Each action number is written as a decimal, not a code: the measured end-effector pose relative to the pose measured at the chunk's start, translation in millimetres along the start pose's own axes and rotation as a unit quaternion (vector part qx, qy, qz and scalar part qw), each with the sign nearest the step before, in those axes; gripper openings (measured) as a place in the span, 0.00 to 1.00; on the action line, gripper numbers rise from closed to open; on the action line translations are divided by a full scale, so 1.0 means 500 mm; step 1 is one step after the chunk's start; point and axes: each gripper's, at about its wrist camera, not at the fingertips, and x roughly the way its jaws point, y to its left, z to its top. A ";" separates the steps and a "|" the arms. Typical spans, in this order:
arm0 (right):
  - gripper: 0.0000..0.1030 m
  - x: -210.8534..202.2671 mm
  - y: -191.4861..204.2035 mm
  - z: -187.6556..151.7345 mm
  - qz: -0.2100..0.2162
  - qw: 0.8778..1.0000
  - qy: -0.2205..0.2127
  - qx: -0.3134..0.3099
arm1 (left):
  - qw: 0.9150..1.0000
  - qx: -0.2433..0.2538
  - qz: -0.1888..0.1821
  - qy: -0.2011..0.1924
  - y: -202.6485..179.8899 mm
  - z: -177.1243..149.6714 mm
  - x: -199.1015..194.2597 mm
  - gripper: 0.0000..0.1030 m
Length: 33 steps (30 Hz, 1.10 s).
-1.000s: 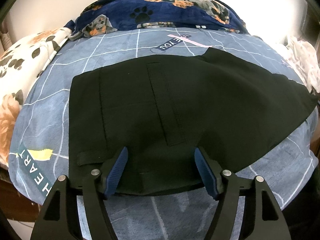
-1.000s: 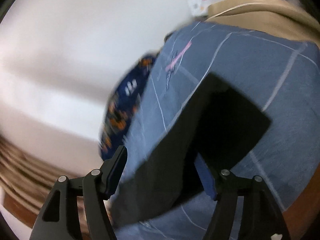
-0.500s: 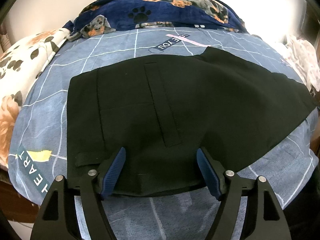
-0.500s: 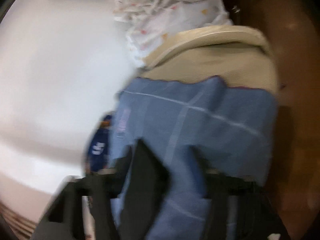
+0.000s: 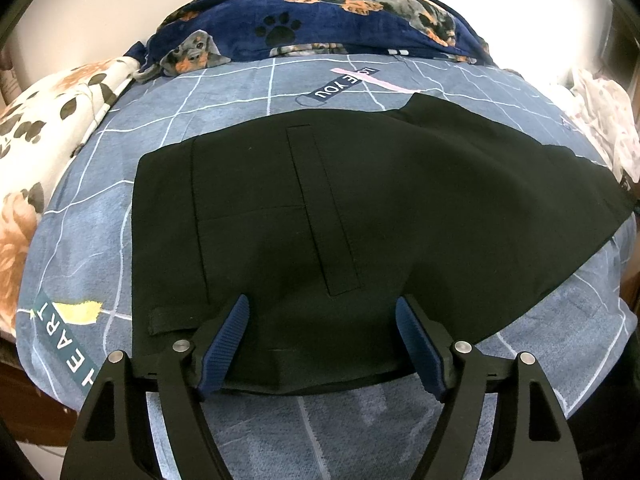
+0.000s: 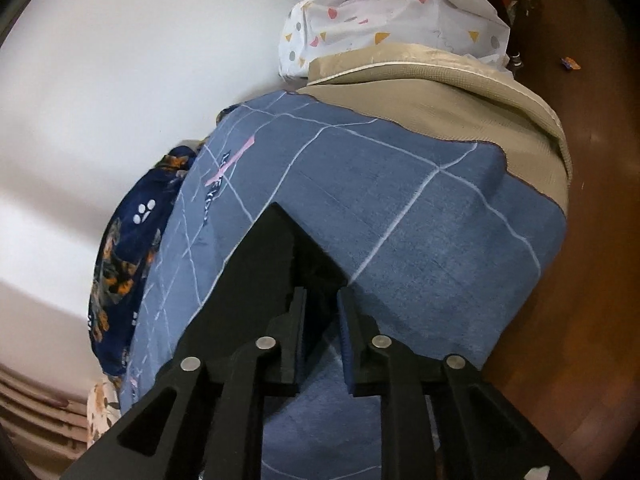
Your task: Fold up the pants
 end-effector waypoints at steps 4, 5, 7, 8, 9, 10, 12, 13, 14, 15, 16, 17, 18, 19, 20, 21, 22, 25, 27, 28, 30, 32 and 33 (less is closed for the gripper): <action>0.47 0.010 -0.026 0.012 0.025 0.999 0.006 0.046 | 1.000 0.000 0.000 -0.001 -0.002 0.000 0.000 0.75; 0.50 0.010 -0.028 0.013 0.032 0.998 0.008 0.055 | 1.000 0.000 0.000 -0.001 -0.002 0.000 0.001 0.75; 0.53 0.013 -0.023 0.017 0.037 0.998 0.012 0.058 | 1.000 0.001 0.001 0.000 -0.003 0.001 0.001 0.76; 0.54 0.017 -0.015 0.017 0.039 0.998 0.018 0.053 | 1.000 0.001 0.001 0.000 -0.003 0.001 0.001 0.76; 0.54 0.022 -0.004 0.017 0.037 0.998 0.024 0.043 | 1.000 0.001 0.000 0.000 -0.004 0.002 0.001 0.76; 0.54 0.025 0.003 0.016 0.033 0.998 0.027 0.037 | 1.000 0.001 0.001 0.000 -0.004 0.001 0.001 0.76; 0.44 0.033 0.007 0.016 0.026 0.998 0.031 0.039 | 1.000 0.000 0.000 0.000 -0.004 0.001 0.001 0.76; 0.31 0.038 0.007 0.018 0.027 0.998 0.034 0.040 | 1.000 0.000 0.001 -0.001 -0.005 0.001 0.001 0.77; 0.24 0.044 0.004 0.018 0.027 0.998 0.040 0.045 | 1.000 0.001 0.001 -0.001 -0.005 0.001 0.001 0.77; 0.20 0.047 -0.001 0.017 0.026 0.998 0.040 0.052 | 1.000 0.001 0.001 0.000 -0.004 0.001 0.001 0.77; 0.13 0.049 -0.008 0.016 0.026 0.997 0.040 0.061 | 1.000 0.000 0.001 0.000 -0.004 0.001 0.001 0.77; 0.09 0.050 -0.019 0.013 0.031 0.996 0.038 0.075 | 1.000 0.000 0.001 0.000 -0.004 0.001 0.001 0.77; 0.07 0.049 -0.026 0.010 0.032 0.995 0.036 0.082 | 1.000 0.000 0.001 0.000 -0.004 0.001 0.001 0.77; 0.06 0.048 -0.030 0.008 0.029 0.996 0.032 0.084 | 1.000 0.000 0.001 0.000 -0.004 0.001 0.001 0.77; 0.05 0.044 -0.026 0.004 0.018 0.997 0.024 0.078 | 1.000 0.000 0.001 0.000 -0.004 0.002 0.001 0.77; 0.05 0.040 -0.017 0.002 0.003 0.998 0.018 0.066 | 1.000 -0.001 0.001 0.000 -0.004 0.001 0.001 0.77; 0.05 0.037 -0.005 0.001 -0.016 0.999 0.011 0.048 | 1.000 0.000 0.001 0.001 -0.007 0.003 0.002 0.77; 0.04 0.036 -0.005 0.004 -0.030 0.999 0.003 0.045 | 1.000 0.001 -0.001 0.003 -0.012 0.007 0.006 0.77; 0.04 0.034 -0.006 0.005 -0.030 0.998 0.003 0.048 | 1.000 -0.002 -0.002 0.002 -0.012 0.008 0.007 0.77; 0.04 0.034 -0.006 0.004 -0.031 0.999 0.003 0.044 | 1.000 -0.003 -0.002 0.001 -0.012 0.008 0.008 0.77; 0.04 0.034 -0.023 0.004 -0.014 0.998 0.002 0.067 | 1.000 -0.005 -0.001 -0.001 -0.012 0.007 0.008 0.77; 0.04 0.031 -0.038 0.001 0.012 0.996 -0.004 0.093 | 1.000 -0.004 -0.002 -0.001 -0.012 0.007 0.009 0.78; 0.04 0.031 -0.046 -0.001 0.019 0.994 -0.003 0.104 | 1.000 -0.004 -0.002 -0.001 -0.012 0.007 0.009 0.78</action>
